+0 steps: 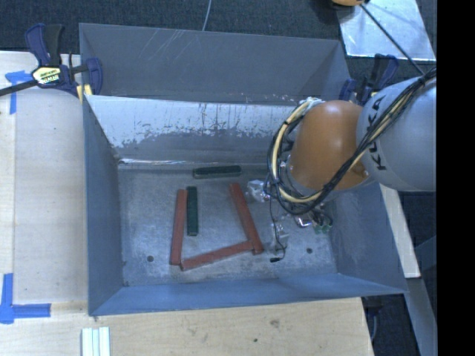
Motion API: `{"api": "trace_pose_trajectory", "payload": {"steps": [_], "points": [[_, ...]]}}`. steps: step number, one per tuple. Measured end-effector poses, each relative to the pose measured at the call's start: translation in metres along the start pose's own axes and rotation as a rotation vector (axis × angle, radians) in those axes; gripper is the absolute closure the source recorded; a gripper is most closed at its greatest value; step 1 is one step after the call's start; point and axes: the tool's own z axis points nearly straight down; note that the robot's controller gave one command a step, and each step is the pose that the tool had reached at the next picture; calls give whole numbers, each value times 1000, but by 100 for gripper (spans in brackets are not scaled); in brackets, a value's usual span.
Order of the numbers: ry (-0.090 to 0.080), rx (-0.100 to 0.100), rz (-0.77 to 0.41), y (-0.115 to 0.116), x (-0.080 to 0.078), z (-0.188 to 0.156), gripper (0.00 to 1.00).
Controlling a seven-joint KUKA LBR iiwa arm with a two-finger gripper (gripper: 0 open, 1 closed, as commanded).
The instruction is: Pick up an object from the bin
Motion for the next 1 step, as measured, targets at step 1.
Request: {"api": "trace_pose_trajectory", "payload": {"steps": [1], "points": [[5,0,109,-2,27,1,0]]}}
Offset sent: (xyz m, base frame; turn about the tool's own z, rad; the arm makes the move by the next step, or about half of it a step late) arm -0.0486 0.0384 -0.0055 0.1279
